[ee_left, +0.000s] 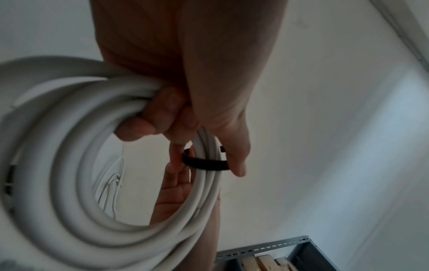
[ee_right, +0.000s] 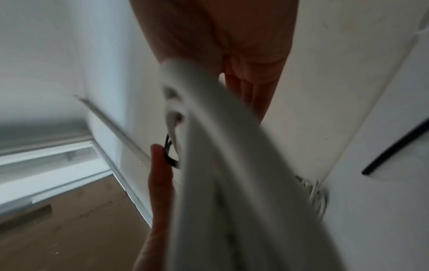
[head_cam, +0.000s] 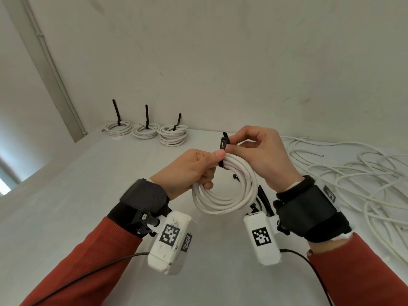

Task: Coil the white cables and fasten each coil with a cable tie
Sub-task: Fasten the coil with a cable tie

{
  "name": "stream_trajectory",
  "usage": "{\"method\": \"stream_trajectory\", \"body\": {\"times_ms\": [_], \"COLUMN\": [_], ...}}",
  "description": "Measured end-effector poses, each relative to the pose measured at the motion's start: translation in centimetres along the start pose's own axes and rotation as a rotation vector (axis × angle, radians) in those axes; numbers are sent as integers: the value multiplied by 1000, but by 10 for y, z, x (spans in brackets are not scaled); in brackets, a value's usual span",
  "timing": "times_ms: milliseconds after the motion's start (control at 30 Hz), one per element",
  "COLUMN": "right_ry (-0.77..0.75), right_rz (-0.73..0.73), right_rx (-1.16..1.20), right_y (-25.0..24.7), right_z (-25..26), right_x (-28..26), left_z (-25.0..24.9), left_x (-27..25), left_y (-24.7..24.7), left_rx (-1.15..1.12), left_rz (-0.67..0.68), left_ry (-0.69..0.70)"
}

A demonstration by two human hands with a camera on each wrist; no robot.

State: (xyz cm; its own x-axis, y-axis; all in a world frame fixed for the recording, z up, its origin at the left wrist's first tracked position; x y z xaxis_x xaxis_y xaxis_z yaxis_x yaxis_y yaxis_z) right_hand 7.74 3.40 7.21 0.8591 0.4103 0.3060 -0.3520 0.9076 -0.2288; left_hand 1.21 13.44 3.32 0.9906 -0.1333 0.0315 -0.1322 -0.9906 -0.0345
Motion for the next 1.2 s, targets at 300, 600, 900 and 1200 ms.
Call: {"method": "stream_trajectory", "body": {"times_ms": [300,600,900,1200], "right_ry": [-124,-218,-291,-383], "right_rz": [32,13,13,-54], "right_rx": [-87,-153,-190,-216], "right_y": [-1,-2,-1,-5], "right_z": [12,20,26,36], "right_x": [2,2,0,-4], "left_z": [6,3,8,8], "left_x": [3,2,4,5], "left_y": [-5,-3,-8,-9], "left_rx": [-93,-97,-120,-121], "left_rz": [-31,-30,-74,-98], "left_ry": [-25,-26,-62,-56]}}
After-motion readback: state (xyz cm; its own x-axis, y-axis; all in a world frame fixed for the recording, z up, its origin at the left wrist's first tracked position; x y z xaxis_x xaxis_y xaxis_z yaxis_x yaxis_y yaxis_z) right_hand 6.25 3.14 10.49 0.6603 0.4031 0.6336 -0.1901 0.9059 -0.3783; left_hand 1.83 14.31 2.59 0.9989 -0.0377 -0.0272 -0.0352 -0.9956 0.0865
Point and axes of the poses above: each hand's wrist, its own x-axis towards the middle knuckle, its own y-axis out of the palm, z = x × y, the point moved 9 cm from there along x, towards the middle knuckle
